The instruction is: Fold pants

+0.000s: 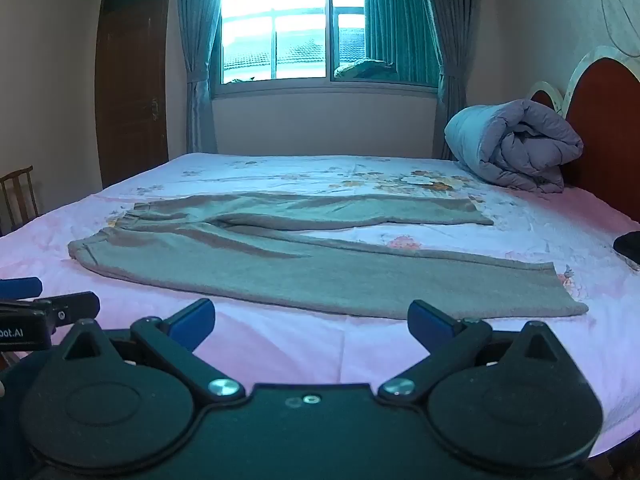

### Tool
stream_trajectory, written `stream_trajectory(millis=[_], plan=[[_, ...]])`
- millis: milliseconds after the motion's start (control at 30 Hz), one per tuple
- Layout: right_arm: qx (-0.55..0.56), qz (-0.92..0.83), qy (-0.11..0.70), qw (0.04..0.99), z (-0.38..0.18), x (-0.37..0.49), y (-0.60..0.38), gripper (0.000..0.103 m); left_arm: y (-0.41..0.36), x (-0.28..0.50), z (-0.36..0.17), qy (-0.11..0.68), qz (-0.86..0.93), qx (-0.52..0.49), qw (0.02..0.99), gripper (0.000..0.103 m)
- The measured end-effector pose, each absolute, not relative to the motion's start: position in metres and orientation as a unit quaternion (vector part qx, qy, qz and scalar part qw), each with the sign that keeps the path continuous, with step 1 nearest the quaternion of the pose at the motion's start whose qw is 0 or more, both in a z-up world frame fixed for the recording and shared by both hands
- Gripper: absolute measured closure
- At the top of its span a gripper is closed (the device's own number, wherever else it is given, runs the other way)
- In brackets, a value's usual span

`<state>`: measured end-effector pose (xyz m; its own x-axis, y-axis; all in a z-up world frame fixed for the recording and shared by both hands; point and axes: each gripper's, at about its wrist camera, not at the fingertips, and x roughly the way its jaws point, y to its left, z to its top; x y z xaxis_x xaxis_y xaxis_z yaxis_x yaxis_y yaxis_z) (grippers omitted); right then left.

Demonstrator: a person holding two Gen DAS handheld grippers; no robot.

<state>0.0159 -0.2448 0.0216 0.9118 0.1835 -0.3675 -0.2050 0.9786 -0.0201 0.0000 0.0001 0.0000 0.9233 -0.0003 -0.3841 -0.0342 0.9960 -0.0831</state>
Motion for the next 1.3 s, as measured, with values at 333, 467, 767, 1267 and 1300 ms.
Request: stream_trajectory(millis=[333, 467, 767, 1267, 1300], plan=[[-0.028, 0.095, 0.192, 0.976, 0.017, 0.019, -0.241, 0.006, -0.001, -0.002, -0.010, 0.191, 0.011, -0.042, 0.981, 0.000], [-0.022, 0.097, 0.200, 0.975, 0.017, 0.023, -0.245, 0.006, 0.000, 0.000, -0.001, 0.199, 0.010, -0.041, 0.979, 0.000], [-0.022, 0.095, 0.205, 0.974, 0.017, 0.024, -0.246, 0.006, 0.000, 0.001, -0.002, 0.201, 0.008, -0.036, 0.979, 0.000], [-0.022, 0.095, 0.207, 0.974, 0.016, 0.025, -0.245, 0.006, -0.001, 0.002, -0.003, 0.203, 0.009, -0.035, 0.979, 0.000], [-0.022, 0.095, 0.207, 0.974, 0.016, 0.025, -0.246, 0.006, -0.001, 0.002, -0.003, 0.203, 0.009, -0.035, 0.979, 0.000]])
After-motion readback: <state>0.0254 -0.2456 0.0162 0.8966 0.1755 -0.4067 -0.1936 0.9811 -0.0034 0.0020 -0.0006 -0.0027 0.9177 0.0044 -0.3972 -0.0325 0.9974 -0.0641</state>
